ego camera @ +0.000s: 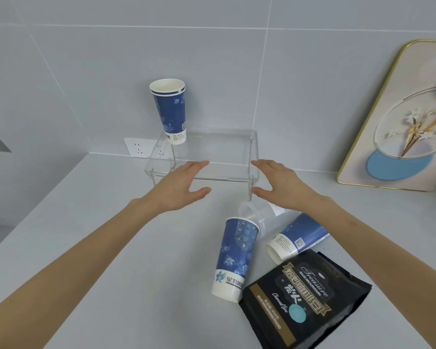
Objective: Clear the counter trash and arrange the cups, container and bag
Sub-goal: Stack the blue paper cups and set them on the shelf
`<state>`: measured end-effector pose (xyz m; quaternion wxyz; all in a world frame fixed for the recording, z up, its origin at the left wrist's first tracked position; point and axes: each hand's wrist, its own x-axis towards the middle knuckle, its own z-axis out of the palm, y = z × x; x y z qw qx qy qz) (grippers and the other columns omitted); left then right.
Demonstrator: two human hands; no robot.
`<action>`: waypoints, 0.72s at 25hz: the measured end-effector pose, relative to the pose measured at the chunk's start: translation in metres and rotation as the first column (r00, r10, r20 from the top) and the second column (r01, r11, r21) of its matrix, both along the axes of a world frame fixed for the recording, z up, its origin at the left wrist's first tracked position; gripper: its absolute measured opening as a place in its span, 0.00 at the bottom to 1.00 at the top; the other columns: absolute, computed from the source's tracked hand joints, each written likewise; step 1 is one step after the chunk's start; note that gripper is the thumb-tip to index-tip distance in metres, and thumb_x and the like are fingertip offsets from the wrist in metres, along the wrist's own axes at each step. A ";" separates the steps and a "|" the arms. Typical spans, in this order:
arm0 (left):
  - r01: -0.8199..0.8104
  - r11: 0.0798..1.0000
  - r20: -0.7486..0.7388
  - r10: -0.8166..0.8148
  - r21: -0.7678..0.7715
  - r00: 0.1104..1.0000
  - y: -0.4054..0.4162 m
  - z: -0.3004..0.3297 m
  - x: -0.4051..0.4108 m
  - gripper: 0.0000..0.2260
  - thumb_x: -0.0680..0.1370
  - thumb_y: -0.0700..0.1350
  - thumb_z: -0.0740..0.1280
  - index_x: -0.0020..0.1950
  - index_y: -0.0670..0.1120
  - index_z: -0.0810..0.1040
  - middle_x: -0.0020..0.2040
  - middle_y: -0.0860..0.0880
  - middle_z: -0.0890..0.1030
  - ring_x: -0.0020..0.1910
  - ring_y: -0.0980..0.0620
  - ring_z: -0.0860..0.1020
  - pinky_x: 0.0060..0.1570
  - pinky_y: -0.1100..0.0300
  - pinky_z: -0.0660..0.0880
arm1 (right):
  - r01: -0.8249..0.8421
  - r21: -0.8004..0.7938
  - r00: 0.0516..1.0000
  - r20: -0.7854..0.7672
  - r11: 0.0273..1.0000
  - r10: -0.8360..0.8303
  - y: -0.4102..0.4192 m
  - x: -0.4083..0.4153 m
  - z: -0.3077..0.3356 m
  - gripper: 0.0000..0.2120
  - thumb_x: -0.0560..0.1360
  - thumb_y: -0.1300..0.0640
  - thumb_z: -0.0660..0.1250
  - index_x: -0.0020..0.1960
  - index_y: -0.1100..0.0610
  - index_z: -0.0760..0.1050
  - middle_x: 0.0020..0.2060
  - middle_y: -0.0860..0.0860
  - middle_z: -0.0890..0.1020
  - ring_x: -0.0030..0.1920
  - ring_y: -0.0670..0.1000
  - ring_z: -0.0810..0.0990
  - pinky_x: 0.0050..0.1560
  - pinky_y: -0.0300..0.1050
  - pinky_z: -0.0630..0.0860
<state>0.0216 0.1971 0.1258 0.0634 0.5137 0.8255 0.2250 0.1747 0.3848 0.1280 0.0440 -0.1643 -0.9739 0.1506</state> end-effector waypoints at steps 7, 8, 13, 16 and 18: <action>-0.024 0.991 0.063 0.032 -0.128 0.997 0.014 -0.044 0.065 0.28 0.75 0.53 0.62 0.71 0.48 0.56 0.72 0.47 0.61 0.69 0.48 0.63 0.66 0.53 0.63 | 0.086 -0.067 0.992 0.097 0.994 -0.080 0.043 0.052 -0.031 0.33 0.75 0.48 0.62 0.73 0.54 0.49 0.73 0.57 0.59 0.70 0.59 0.62 0.69 0.55 0.61; -0.035 0.988 0.071 0.046 -0.147 0.996 0.017 -0.051 0.073 0.29 0.75 0.53 0.62 0.71 0.48 0.55 0.73 0.48 0.60 0.69 0.47 0.62 0.66 0.53 0.63 | 0.114 -0.094 0.988 0.115 0.989 -0.102 0.051 0.057 -0.035 0.33 0.75 0.48 0.62 0.73 0.54 0.49 0.73 0.57 0.59 0.70 0.59 0.62 0.69 0.55 0.61; -0.110 0.962 0.145 0.150 -0.251 0.978 0.030 -0.081 0.097 0.34 0.73 0.55 0.63 0.73 0.49 0.50 0.76 0.46 0.51 0.73 0.44 0.55 0.68 0.50 0.59 | 0.244 -0.200 0.950 0.248 0.949 -0.192 0.082 0.081 -0.059 0.33 0.75 0.49 0.63 0.73 0.57 0.51 0.72 0.59 0.61 0.68 0.60 0.65 0.68 0.53 0.63; -0.172 0.947 0.197 0.230 -0.272 0.953 0.036 -0.092 0.101 0.36 0.73 0.56 0.64 0.73 0.48 0.47 0.76 0.44 0.48 0.73 0.43 0.55 0.69 0.50 0.58 | 0.283 -0.221 0.923 0.326 0.933 -0.203 0.090 0.090 -0.072 0.32 0.75 0.49 0.62 0.72 0.60 0.52 0.70 0.61 0.64 0.66 0.61 0.67 0.65 0.51 0.66; -0.187 0.937 0.226 0.258 -0.294 0.939 0.040 -0.098 0.103 0.36 0.73 0.56 0.64 0.73 0.48 0.47 0.76 0.44 0.49 0.72 0.42 0.57 0.69 0.50 0.60 | 0.299 -0.234 0.918 0.336 0.925 -0.212 0.091 0.093 -0.080 0.31 0.75 0.50 0.63 0.71 0.61 0.54 0.68 0.61 0.66 0.65 0.61 0.68 0.63 0.50 0.67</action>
